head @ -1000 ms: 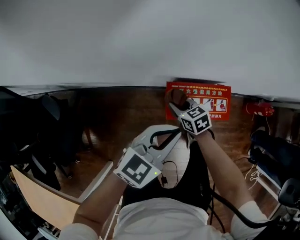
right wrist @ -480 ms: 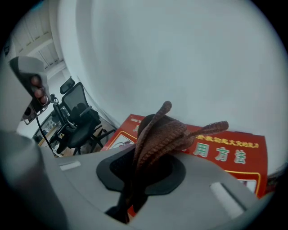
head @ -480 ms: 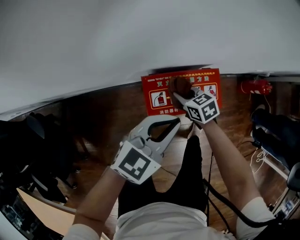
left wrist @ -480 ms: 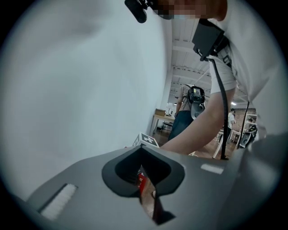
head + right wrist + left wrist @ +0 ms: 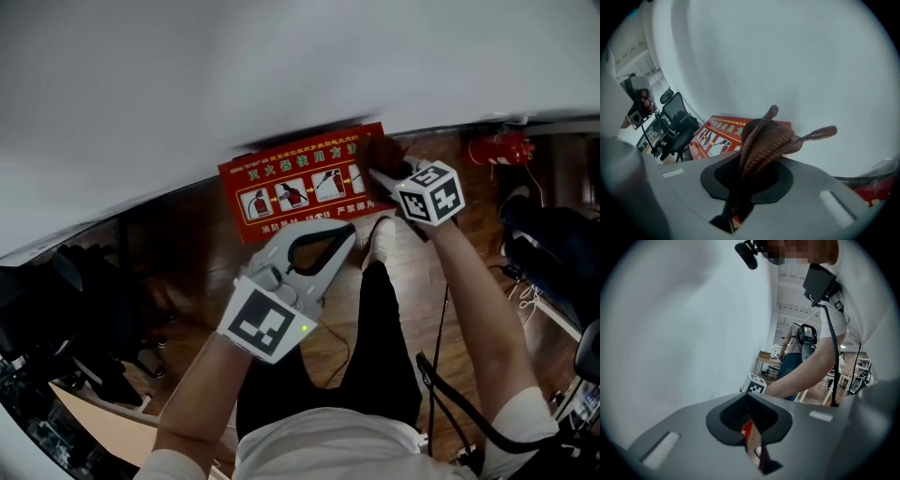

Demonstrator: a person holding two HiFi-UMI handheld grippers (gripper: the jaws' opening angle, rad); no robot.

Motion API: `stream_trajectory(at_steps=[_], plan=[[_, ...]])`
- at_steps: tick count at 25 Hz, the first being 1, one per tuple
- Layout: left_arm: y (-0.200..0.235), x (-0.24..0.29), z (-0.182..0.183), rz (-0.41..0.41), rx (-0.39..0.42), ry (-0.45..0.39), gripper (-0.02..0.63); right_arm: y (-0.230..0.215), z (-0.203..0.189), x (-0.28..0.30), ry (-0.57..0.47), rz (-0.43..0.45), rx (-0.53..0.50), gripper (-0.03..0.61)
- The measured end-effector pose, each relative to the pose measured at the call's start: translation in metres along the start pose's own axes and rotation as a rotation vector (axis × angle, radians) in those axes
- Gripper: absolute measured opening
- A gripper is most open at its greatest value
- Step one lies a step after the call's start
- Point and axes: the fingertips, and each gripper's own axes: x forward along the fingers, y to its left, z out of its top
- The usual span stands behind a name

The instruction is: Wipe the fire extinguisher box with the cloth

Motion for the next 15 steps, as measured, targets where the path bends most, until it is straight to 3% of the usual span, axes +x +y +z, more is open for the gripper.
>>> stream_trajectory(at_steps=[10, 15], plan=[[-0.012, 0.069, 0.013, -0.027, -0.022, 0.027, 0.000, -0.042, -0.018, -0.039, -0.051, 0.119, 0.077, 0.052], [0.001, 0.106, 0.015, -0.045, 0.007, 0.022, 0.000, -0.060, -0.034, -0.038, -0.086, 0.153, 0.142, 0.052]])
